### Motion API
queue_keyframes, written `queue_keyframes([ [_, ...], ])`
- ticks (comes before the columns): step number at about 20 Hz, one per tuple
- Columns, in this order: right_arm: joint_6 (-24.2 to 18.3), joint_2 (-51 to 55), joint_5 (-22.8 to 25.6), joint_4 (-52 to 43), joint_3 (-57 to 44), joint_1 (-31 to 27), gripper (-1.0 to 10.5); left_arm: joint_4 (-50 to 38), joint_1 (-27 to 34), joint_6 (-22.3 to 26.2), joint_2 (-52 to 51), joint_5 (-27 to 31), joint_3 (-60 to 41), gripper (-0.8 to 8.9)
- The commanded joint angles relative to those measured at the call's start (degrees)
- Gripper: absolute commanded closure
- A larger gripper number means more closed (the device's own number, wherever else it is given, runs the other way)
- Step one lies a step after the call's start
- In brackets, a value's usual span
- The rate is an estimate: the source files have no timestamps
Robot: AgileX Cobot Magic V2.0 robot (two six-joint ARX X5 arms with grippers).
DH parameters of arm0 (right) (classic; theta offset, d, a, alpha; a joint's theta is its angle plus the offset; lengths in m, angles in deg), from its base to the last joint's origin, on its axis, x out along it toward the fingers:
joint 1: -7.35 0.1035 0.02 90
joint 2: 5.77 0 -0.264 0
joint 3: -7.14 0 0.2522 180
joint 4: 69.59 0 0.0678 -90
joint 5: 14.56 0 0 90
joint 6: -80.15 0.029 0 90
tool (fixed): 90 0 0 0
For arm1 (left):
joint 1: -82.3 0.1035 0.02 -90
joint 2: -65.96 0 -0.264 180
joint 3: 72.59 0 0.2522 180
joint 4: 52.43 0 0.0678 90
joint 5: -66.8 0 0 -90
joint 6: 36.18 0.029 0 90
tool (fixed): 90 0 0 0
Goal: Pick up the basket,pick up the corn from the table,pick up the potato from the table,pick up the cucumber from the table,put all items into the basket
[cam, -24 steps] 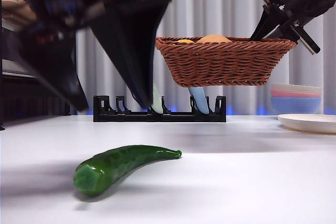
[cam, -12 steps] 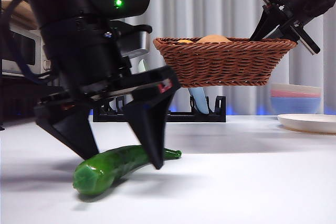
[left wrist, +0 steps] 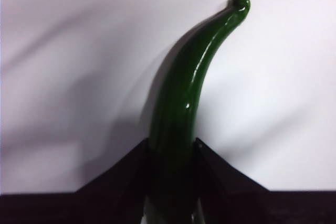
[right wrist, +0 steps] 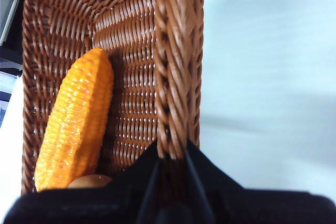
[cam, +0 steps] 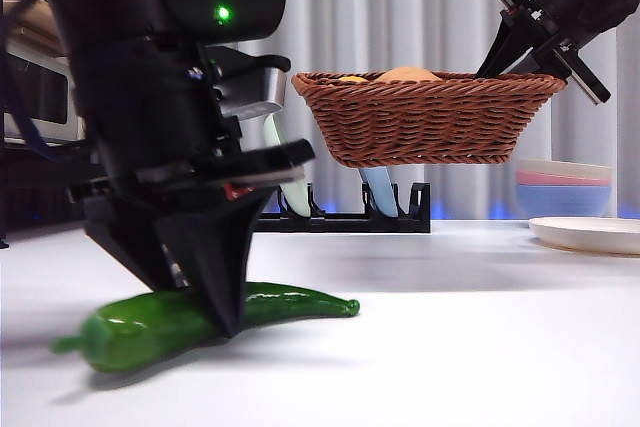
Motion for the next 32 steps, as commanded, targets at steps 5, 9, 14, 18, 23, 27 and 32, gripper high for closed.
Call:
queue_keyframes([
  [5, 0.6, 0.3, -0.7, -1.0, 0.2, 0.2, 9.6, 9.7, -8.0, -4.2, -25.0, -1.5, 1.9, 8.21],
  [9, 0.6, 0.3, -0.7, -0.9, 0.2, 1.6, 9.6, -2.6, -5.1, -3.0, -28.6, 1.6, 10.5, 8.20],
  [14, 0.6, 0.3, -0.4, -0.9, 0.2, 5.3, 9.6, -7.2, 4.6, 0.8, -13.8, 1.7, 26.4, 8.21],
  [18, 0.6, 0.3, -0.4, -0.9, 0.2, 7.4, 9.6, -7.7, 9.2, -1.5, -0.3, -2.0, 36.6, 8.21],
  [23, 0.8, 0.3, -0.5, -0.9, 0.2, 8.0, 9.6, -6.6, 9.8, -2.5, 7.7, -8.1, 39.5, 3.63],
  [27, 0.8, 0.3, -0.5, -0.1, 0.2, 8.0, 9.6, -6.1, 9.7, -2.5, 8.1, -7.3, 39.5, 1.85],
  [32, 0.7, 0.3, 0.9, 1.0, 0.2, 8.0, 9.6, 0.7, 9.7, -2.9, 6.4, -11.0, 45.0, 1.86],
])
